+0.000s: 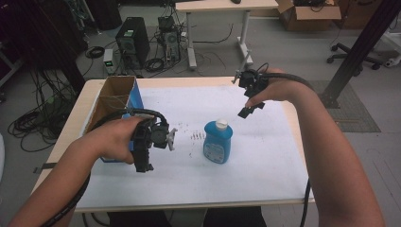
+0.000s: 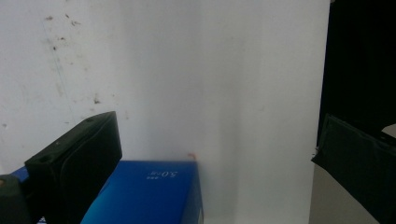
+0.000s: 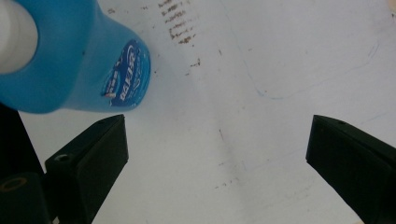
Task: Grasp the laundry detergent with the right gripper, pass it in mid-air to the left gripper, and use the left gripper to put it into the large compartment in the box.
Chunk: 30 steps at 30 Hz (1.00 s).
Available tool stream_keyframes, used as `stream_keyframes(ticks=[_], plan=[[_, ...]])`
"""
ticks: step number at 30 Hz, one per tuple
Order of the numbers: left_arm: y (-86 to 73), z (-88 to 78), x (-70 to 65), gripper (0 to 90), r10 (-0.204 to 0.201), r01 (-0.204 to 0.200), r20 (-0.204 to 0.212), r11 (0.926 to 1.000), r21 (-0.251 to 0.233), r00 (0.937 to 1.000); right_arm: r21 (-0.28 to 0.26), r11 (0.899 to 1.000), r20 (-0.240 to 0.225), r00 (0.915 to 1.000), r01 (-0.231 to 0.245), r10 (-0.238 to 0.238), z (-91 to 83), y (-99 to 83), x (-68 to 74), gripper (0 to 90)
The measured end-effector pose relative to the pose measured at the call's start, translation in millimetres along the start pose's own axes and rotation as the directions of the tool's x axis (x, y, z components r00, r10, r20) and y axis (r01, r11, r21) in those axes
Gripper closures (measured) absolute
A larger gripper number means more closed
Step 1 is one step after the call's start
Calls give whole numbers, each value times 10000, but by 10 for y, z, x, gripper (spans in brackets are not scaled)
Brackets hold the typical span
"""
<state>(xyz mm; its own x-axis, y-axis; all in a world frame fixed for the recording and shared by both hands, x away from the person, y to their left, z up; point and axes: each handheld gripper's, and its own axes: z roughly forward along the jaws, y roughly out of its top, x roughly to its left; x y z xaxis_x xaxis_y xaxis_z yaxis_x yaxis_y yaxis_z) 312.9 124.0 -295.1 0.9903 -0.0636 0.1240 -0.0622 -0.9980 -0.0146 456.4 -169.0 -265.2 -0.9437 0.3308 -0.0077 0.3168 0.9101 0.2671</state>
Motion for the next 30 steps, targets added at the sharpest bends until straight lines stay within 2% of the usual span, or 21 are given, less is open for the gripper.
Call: stream_keyframes(ticks=[4, 9, 10, 13, 15, 22, 23, 30], plan=[[-8, 1, -16, 4, 63, -64, -122, 10000, -17, 9999, -58, 10000, -47, 10000, -29, 28, 8, -143, 64, 56], [-14, -10, -22, 4, 93, -94, -167, 9999, -95, 9998, -488, 9988, -138, 9999, -45, 38, -3, -295, 165, 53], [-16, -15, -23, 2, 21, -24, -296, 9999, -106, 9996, -533, 9986, -118, 9999, -53, 47, -2, -314, 180, 52], [-16, -43, -24, 2, 12, -18, -310, 9998, -179, 9995, -859, 9962, -305, 9994, 123, -150, 18, -391, 249, 52], [-15, -53, -26, 2, 61, -69, -304, 9996, -268, 9995, -906, 9957, -319, 9992, 211, -241, 52, -435, 303, 50], [-3, -56, -36, 2, 99, -100, -220, 9999, -65, 9997, -1159, 9923, -348, 9983, 435, -478, 203, -559, 479, 47], [-3, -57, -36, 2, 97, -98, -220, 9999, -60, 9997, -1348, 9898, -356, 9980, 466, -519, 249, -595, 523, 46], [0, -56, -43, 2, 95, -95, -203, 10000, 32, 9997, -1806, 9830, -448, 9981, 346, -433, 403, -704, 603, 44]])
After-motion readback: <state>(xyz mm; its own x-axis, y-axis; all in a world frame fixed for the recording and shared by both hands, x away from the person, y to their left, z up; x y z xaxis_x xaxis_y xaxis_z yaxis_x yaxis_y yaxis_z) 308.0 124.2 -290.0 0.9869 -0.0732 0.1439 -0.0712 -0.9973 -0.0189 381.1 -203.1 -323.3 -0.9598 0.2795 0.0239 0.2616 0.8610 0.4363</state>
